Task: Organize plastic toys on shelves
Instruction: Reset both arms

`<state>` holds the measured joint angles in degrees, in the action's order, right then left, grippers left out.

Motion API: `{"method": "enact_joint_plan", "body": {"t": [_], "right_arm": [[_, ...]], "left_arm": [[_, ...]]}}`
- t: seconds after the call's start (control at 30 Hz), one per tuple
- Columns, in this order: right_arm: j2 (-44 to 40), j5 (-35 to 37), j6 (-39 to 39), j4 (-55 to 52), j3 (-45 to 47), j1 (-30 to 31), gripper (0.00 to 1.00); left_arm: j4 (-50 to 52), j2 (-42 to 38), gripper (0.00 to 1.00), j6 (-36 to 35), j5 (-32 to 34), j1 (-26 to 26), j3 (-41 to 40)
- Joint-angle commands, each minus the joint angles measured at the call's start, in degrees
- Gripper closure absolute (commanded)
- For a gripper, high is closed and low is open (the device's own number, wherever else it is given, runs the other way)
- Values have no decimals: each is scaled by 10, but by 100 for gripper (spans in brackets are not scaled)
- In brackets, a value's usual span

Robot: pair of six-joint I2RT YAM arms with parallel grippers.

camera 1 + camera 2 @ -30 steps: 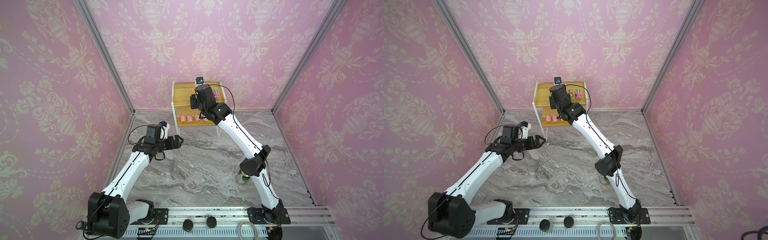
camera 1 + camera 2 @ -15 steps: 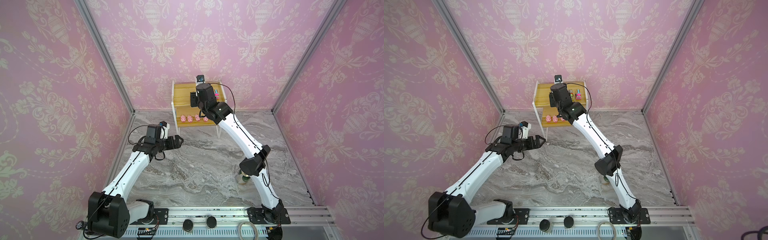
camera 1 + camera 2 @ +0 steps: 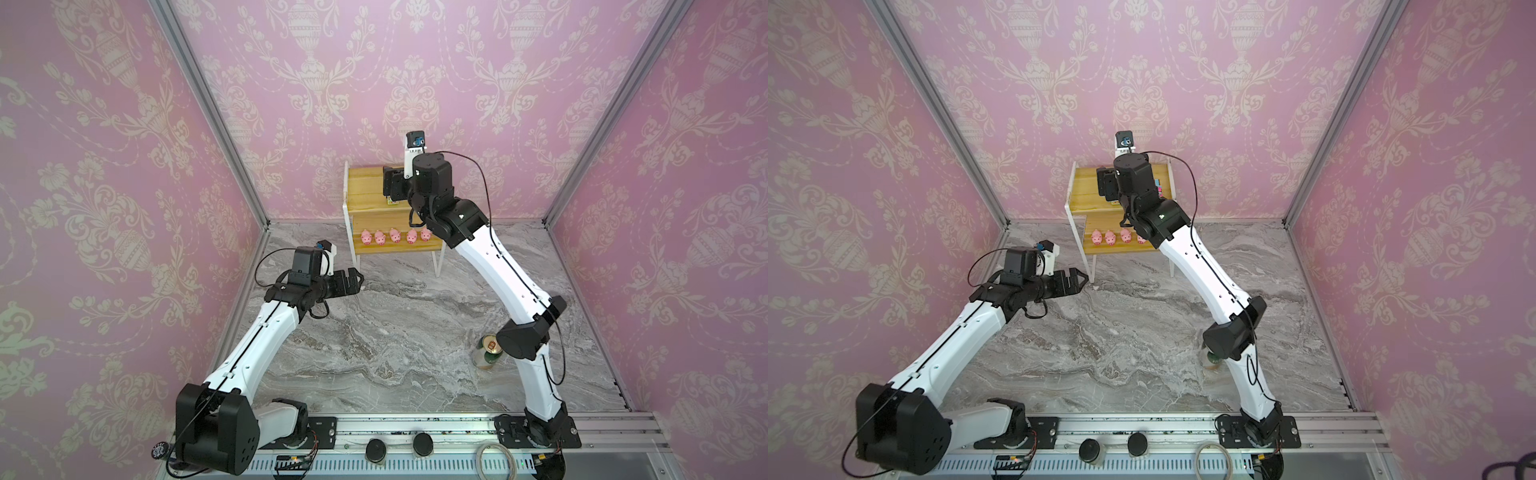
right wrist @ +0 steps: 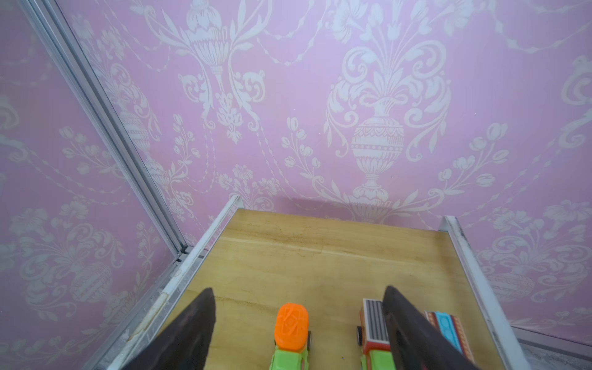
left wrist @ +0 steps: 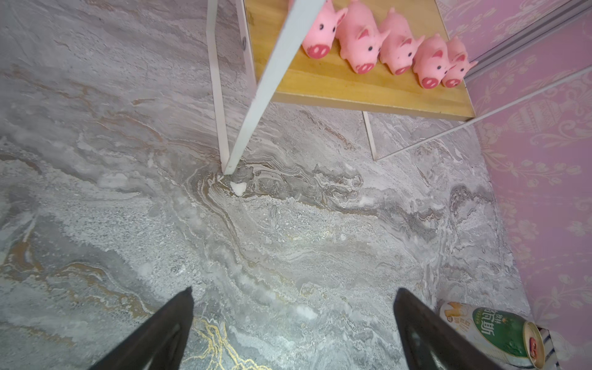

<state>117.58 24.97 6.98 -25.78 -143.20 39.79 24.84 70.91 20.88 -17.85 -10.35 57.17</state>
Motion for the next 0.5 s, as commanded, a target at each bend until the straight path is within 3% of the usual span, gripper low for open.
{"method": "enact_joint_plan", "body": {"t": [0.0, 0.2, 0.47], "right_arm": [[-145, 14, -33, 78, 112, -12, 10], [-408, 56, -50, 141, 462, -59, 0], [-722, 114, -56, 180, 909, -106, 0]], "left_arm": [[12, -26, 1, -23, 51, 8, 37], [-9, -82, 1, -28, 141, 57, 33], [-96, -151, 1, -42, 307, 90, -95]]}}
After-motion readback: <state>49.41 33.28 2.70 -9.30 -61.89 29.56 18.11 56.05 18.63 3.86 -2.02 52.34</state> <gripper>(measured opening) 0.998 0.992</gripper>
